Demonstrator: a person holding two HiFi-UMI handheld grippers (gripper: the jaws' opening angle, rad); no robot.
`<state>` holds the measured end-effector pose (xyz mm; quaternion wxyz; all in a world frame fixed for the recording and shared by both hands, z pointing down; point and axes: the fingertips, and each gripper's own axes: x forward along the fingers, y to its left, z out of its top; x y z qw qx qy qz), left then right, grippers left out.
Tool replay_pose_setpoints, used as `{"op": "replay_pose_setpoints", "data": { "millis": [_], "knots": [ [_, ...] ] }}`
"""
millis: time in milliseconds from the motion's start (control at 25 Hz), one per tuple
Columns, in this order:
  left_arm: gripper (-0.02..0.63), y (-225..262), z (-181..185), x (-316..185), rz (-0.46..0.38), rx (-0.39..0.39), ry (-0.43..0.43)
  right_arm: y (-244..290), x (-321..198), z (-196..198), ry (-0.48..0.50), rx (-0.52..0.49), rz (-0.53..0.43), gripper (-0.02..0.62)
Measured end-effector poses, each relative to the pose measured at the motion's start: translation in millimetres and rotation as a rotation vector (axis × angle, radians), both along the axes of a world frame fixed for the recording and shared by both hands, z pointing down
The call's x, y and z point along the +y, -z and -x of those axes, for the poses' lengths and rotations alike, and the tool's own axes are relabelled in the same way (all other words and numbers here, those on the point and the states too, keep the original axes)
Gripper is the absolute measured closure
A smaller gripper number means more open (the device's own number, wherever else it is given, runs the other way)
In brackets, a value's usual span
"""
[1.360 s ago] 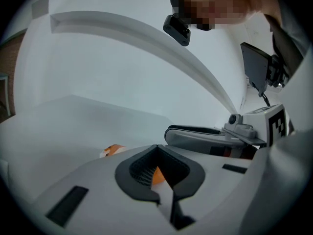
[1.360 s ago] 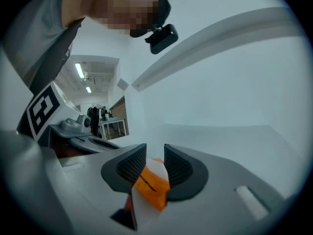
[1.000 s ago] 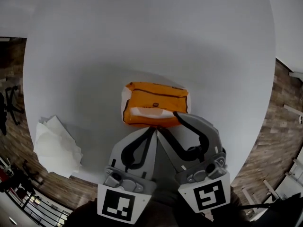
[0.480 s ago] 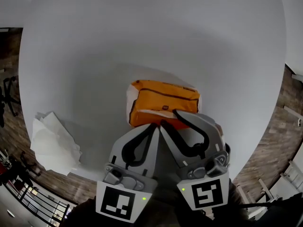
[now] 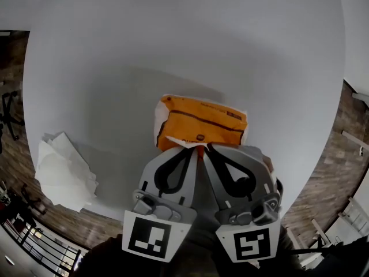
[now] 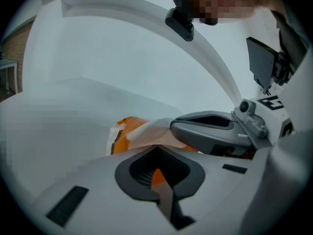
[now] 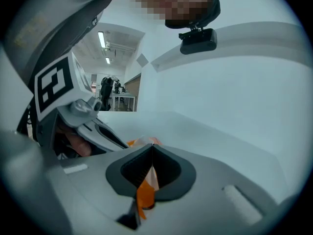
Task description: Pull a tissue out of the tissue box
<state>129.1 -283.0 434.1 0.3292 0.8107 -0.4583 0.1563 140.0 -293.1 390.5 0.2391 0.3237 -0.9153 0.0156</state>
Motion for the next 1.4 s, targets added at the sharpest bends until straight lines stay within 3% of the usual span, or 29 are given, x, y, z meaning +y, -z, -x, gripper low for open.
{"op": "replay_pose_setpoints", "data": {
  "millis": [200,360,720,1400],
  "knots": [
    [0.606,1.9,-3.2,0.7,-0.009,0.007,0.005,10.9,9.8,5.9,0.020,-0.018,-0.008,0.591],
    [0.606,10.7,-8.8,2.4,-0.025,0.013,-0.006,6.3,5.0,-7.7,-0.031,0.024,0.004,0.591],
    [0.606,16.5,-18.0,7.8,-0.038,0.012,-0.031,34.2,14.1,-6.9,-0.027,-0.049,-0.083,0.591],
    [0.606,25.3,-22.2,8.8,-0.058,0.008,-0.040,60.9,26.3,-4.0,-0.001,-0.121,-0.133,0.591]
  ]
}}
